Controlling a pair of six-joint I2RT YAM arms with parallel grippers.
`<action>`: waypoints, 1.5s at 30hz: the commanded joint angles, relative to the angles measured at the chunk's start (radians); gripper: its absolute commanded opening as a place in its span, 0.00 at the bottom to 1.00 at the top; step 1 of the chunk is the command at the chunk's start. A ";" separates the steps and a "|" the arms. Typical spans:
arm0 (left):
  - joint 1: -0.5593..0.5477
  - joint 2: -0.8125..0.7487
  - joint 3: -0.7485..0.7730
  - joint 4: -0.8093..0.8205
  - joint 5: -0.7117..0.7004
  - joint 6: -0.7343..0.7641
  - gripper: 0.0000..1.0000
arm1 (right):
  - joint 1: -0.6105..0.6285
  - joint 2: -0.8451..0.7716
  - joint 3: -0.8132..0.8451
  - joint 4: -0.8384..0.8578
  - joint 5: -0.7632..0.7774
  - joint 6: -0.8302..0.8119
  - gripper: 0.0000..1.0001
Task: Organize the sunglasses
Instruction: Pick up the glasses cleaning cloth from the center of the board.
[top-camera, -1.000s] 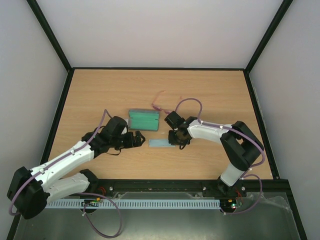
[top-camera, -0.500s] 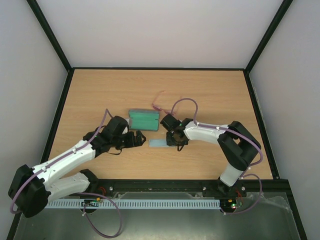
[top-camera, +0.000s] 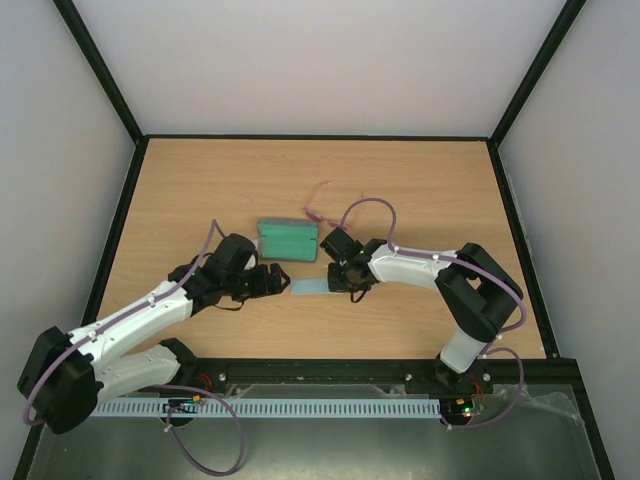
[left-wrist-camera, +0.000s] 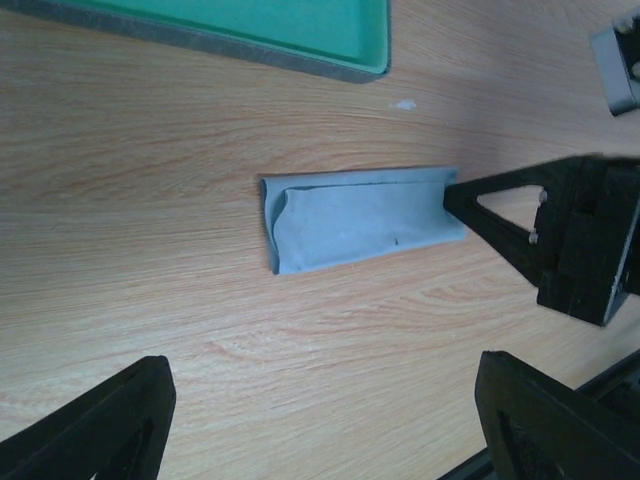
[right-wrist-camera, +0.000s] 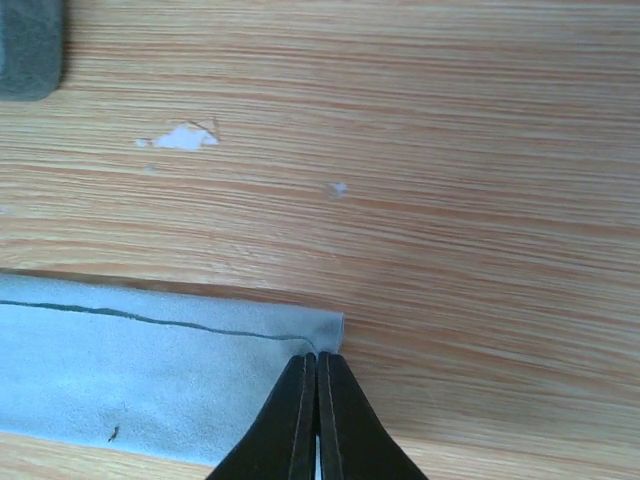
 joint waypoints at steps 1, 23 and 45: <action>0.006 0.060 -0.014 0.031 0.009 -0.006 0.78 | 0.003 0.020 -0.025 0.000 -0.070 0.006 0.01; -0.016 0.383 0.111 0.004 -0.197 0.047 0.36 | -0.002 0.017 -0.042 0.068 -0.096 0.038 0.01; -0.078 0.516 0.142 0.033 -0.231 0.012 0.33 | -0.002 0.027 -0.056 0.125 -0.127 0.054 0.01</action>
